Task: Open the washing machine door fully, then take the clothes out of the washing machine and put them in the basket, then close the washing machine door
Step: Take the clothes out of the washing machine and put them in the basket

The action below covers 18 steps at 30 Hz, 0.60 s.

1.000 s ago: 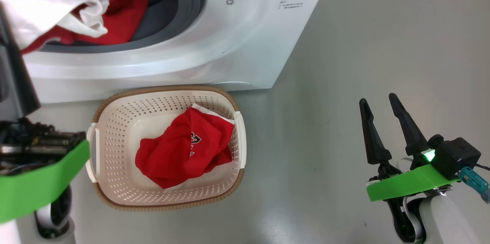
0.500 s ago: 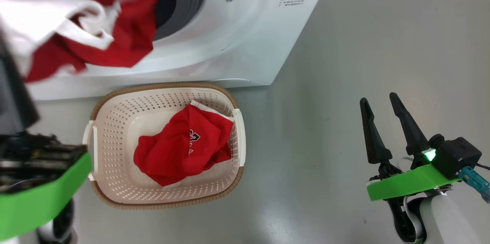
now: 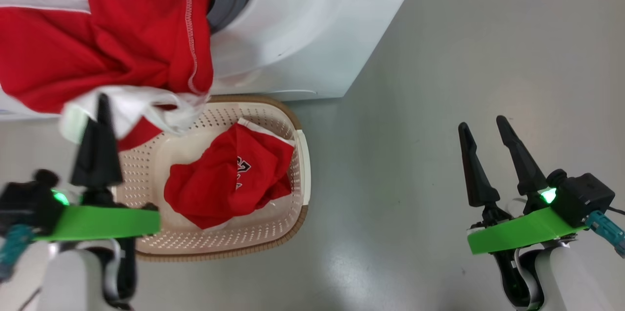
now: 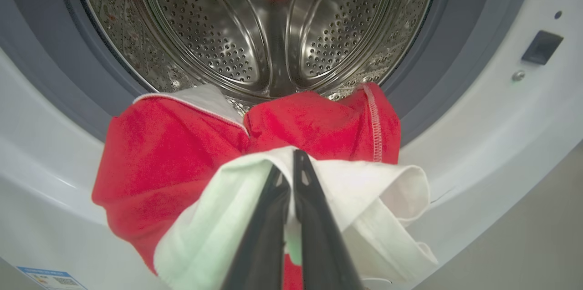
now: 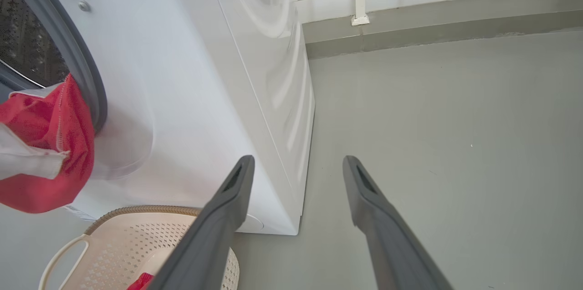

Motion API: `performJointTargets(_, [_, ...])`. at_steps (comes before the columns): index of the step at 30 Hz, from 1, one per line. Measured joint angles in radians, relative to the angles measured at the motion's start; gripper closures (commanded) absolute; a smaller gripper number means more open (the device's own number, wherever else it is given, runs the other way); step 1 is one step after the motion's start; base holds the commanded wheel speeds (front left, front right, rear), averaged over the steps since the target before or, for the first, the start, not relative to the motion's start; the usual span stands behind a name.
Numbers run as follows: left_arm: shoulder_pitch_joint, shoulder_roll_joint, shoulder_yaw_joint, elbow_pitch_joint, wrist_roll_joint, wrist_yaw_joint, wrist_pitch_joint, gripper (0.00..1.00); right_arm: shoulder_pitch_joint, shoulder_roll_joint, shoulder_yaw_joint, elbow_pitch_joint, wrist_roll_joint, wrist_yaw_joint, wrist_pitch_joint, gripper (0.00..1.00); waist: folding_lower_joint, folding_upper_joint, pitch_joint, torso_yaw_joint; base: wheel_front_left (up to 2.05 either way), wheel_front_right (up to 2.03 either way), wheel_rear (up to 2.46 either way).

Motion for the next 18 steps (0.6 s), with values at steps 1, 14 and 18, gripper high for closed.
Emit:
performJointTargets(1, [-0.001,0.000,-0.009,0.029,0.000,0.000,0.000,1.00,-0.002,0.000,0.000,-0.001,0.000,0.000,0.000,0.00,0.0000,0.0000,0.005,-0.001,0.00,0.00,0.00])
performJointTargets(14, [-0.108,0.002,-0.098,0.364,0.015,0.000,0.001,1.00,-0.031,-0.001,0.002,-0.012,0.001,0.000,0.000,0.00,0.0000,0.0000,0.082,-0.011,0.00,0.00,0.00])
performJointTargets(18, [-0.145,0.013,-0.109,0.446,0.014,0.000,0.001,0.85,-0.050,-0.002,0.004,-0.016,0.001,0.000,0.000,0.00,0.0000,0.0000,0.103,-0.014,0.00,0.00,0.00])
